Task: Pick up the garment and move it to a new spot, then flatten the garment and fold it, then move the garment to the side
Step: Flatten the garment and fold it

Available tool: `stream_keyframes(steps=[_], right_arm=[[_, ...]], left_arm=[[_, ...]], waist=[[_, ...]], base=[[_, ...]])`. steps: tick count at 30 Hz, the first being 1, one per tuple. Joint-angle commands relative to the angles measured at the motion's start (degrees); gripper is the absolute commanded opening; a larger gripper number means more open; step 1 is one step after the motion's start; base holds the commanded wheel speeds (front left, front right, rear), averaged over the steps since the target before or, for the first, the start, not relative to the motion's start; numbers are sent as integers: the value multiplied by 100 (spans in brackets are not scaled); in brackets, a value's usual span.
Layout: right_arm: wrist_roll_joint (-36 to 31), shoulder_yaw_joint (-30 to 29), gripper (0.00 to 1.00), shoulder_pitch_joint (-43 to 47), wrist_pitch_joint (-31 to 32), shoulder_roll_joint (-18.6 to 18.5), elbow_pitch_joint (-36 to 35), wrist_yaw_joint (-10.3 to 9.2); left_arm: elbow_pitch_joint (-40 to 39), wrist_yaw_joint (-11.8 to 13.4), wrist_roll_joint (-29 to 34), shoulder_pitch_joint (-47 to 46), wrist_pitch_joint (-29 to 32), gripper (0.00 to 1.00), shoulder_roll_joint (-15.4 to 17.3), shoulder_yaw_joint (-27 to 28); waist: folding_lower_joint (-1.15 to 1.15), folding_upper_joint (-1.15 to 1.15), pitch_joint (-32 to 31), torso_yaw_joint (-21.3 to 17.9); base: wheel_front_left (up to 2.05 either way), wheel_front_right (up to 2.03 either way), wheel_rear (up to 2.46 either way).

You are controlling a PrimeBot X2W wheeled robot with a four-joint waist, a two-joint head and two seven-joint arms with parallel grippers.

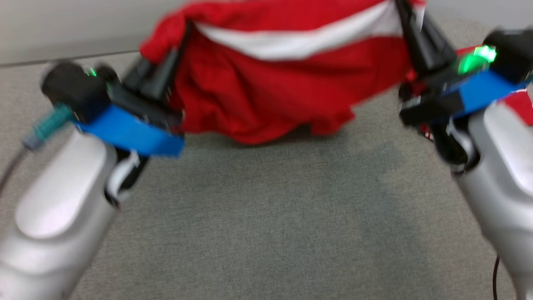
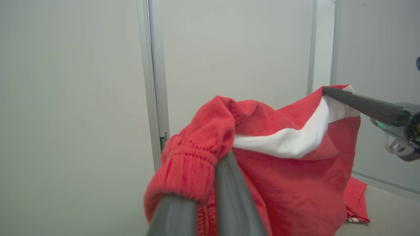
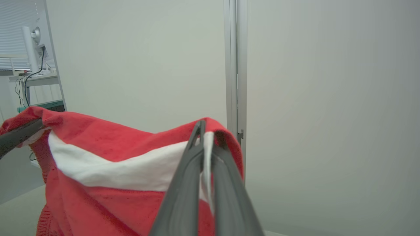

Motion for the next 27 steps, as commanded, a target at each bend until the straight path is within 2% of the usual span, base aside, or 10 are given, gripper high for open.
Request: stream_keyframes(steps=[1,6,16,21,23,27], right_arm=[[48,13,0,-610,-16,29,271,2],[283,-96,0,-1969,-16,152,915,2],[400,-326,0,-3252,-16,268,1426,3],[513,-82,0,-2914,-16,275,1423,2],[611,15,0,-2673,-16,297,1309,3],[726,264,0,-1905,-16,226,1059,3]], left_arm=[[209,-8,-146,-606,-12,0,30,-23],[861,-8,-411,-2105,-12,0,-6,-344],[1599,-8,-603,-3956,-12,0,-150,-743],[1598,-8,-666,-3754,-12,0,-138,-1033],[1533,-8,-676,-3437,-12,0,-111,-1124],[1313,-8,-642,-2510,-12,0,-147,-916]], waist=[[-2,-2,234,15],[-2,-2,667,-36],[-2,-2,1006,-127],[-2,-2,1013,-98],[-2,-2,995,-77],[-2,-2,933,-35]], base=[[0,0,0],[0,0,0],[0,0,0],[0,0,0],[0,0,0],[0,0,0]])
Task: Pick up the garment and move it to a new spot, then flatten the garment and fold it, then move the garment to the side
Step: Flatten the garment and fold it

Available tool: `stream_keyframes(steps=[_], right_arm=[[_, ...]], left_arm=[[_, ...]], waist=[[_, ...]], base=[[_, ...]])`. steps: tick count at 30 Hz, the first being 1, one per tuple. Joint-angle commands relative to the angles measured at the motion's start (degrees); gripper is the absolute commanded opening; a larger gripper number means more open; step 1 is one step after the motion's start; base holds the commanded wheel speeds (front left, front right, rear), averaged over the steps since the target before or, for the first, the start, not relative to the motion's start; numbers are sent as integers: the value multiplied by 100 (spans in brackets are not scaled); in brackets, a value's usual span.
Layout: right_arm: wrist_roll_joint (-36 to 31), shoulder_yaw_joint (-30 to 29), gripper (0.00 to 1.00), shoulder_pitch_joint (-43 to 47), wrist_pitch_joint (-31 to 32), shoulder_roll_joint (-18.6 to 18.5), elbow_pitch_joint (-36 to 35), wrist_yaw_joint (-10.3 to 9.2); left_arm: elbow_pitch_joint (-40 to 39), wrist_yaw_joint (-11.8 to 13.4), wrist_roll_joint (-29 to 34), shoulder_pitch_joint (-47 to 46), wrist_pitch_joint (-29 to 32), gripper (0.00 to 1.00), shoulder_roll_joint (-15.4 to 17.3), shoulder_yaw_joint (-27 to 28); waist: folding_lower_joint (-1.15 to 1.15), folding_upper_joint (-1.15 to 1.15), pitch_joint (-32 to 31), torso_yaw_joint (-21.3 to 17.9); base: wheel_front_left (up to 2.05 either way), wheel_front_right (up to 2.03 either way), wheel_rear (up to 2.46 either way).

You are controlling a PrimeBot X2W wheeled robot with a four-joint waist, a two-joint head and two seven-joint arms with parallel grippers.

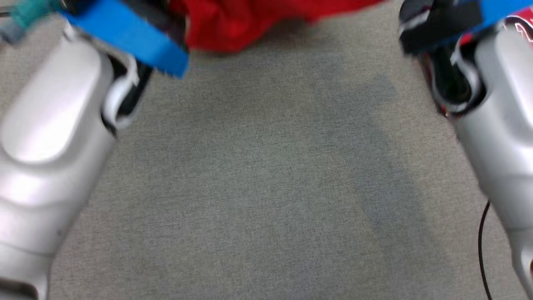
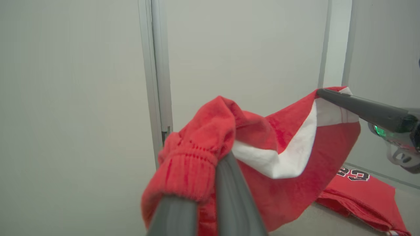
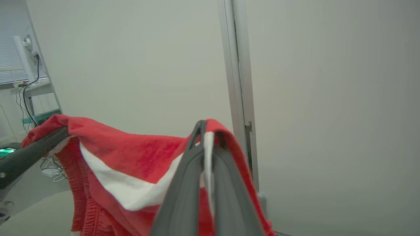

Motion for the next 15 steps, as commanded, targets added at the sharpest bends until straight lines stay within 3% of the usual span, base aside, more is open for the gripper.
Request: stream_keyframes(steps=[1,10,15], right_arm=[[39,69,0,318,-16,-66,-47,3],[304,344,0,2155,-16,-290,-392,3],[533,516,0,3109,-16,-433,-645,2]], left_arm=[[-77,-8,77,362,-12,0,-35,63],[-640,-8,437,2835,-12,0,-296,630],[-908,-8,591,3957,-12,0,-285,728]], waist=[[-1,-1,-42,14],[-1,-1,-500,86],[-1,-1,-834,85]], base=[[0,0,0],[0,0,0],[0,0,0]])
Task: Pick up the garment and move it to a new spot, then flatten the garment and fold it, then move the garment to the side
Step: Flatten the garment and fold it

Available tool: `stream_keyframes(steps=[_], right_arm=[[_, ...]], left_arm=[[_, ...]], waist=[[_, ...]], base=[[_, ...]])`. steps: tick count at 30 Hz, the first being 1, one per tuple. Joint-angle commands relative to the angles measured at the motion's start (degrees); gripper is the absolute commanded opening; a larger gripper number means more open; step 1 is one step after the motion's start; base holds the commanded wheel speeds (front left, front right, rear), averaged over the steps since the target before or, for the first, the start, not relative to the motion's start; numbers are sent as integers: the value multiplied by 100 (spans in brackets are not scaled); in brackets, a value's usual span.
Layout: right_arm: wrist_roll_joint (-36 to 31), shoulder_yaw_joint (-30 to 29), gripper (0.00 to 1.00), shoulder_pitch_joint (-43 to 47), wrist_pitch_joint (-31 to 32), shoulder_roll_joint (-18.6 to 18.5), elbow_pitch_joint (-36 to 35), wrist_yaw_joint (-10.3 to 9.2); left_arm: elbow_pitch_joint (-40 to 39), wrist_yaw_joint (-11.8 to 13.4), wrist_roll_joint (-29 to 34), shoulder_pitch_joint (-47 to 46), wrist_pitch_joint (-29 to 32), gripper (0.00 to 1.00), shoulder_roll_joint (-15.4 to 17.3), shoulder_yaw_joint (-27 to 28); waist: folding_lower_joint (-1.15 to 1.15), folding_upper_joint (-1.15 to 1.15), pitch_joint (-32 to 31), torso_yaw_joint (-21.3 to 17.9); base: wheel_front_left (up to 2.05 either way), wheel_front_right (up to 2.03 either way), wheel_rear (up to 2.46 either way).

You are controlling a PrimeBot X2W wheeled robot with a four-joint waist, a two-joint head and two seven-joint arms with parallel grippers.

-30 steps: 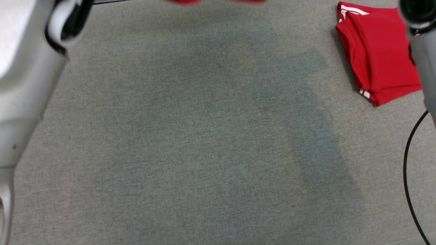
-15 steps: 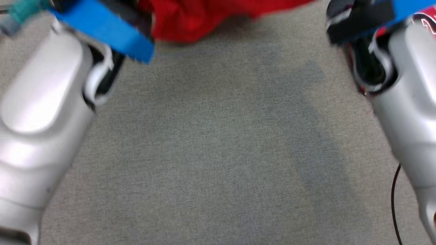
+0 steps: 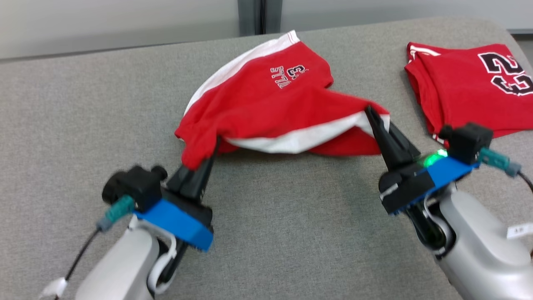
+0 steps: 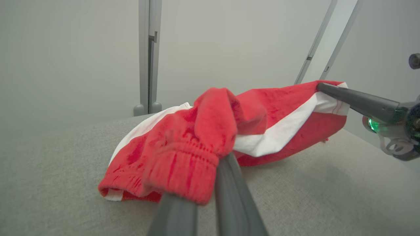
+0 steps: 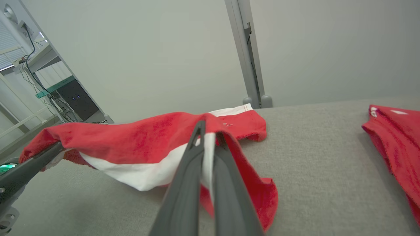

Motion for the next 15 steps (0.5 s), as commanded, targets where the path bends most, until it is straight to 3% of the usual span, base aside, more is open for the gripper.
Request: stream_keyframes(steps=[1,15], right_arm=[[98,-5,0,282,-16,-98,-86,2],[124,217,0,2560,-16,-452,-768,2]], left_arm=[[-82,-8,78,249,-12,0,19,22],[-250,-8,242,2069,-12,0,113,-560]], waist=[[1,1,-133,-36],[1,1,-918,132]], base=[[0,0,0],[0,0,0]])
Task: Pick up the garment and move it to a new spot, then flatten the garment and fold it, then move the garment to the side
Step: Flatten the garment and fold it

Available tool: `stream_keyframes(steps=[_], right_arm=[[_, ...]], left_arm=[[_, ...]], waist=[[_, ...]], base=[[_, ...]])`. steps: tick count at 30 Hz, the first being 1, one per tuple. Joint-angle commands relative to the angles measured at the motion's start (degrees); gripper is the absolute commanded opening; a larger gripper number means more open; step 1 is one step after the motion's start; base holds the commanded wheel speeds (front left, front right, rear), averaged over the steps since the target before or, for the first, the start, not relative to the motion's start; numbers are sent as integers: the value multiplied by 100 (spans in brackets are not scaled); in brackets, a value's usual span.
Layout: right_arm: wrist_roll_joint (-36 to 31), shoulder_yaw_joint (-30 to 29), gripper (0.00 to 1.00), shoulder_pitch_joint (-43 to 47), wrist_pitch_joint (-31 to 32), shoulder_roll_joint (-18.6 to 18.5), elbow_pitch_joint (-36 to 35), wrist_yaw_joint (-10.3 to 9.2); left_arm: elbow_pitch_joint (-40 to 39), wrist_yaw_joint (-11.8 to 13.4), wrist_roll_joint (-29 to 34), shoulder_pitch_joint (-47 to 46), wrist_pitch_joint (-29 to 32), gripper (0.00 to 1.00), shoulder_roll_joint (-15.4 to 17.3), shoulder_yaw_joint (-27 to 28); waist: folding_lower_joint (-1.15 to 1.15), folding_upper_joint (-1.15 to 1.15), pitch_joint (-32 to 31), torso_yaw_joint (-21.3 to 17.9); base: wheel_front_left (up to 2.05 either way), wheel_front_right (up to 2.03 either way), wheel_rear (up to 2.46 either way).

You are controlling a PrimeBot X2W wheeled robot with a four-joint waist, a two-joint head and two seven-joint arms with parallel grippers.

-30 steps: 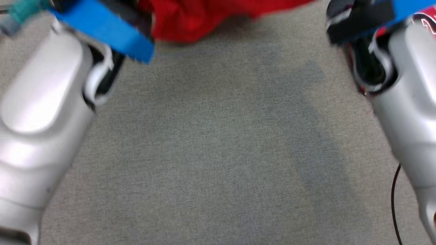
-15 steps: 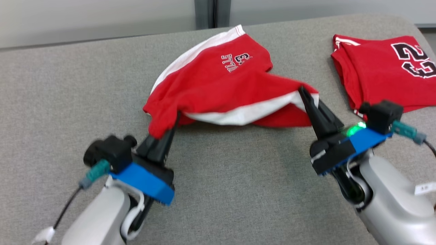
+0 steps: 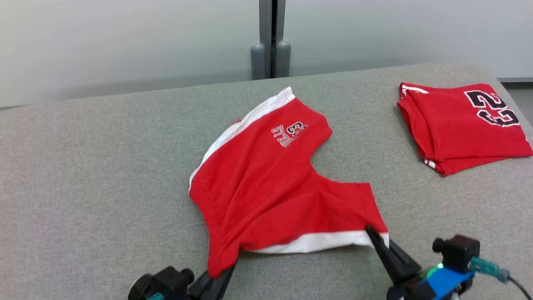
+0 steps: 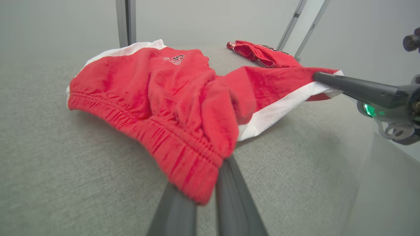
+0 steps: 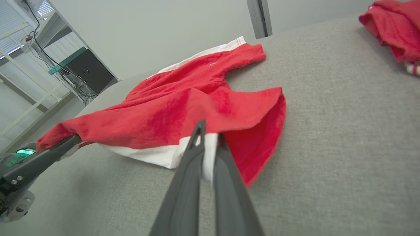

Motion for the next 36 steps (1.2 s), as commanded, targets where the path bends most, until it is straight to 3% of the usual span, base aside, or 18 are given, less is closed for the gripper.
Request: stream_keyframes(steps=[1,8,14,24,36], right_arm=[[33,-34,0,286,-16,-63,-115,3],[24,-394,0,1000,-16,-231,-547,3],[-1,-791,0,786,-16,-271,-581,3],[-46,-871,0,-687,-16,-493,-216,3],[109,89,0,-3177,-17,-564,1073,3]], left_arm=[[-50,-8,13,147,-12,0,46,-16],[-209,-8,93,451,-12,0,122,-164],[-334,-8,165,291,-12,0,35,-191],[-342,-8,149,-400,-12,0,-181,-200],[-71,-8,-43,-1446,-12,0,-554,40]], waist=[[2,2,-60,0],[2,2,-123,66],[2,2,-54,111],[2,2,380,402],[2,2,1248,940]], base=[[0,0,0],[0,0,0],[0,0,0],[0,0,0],[0,0,0]])
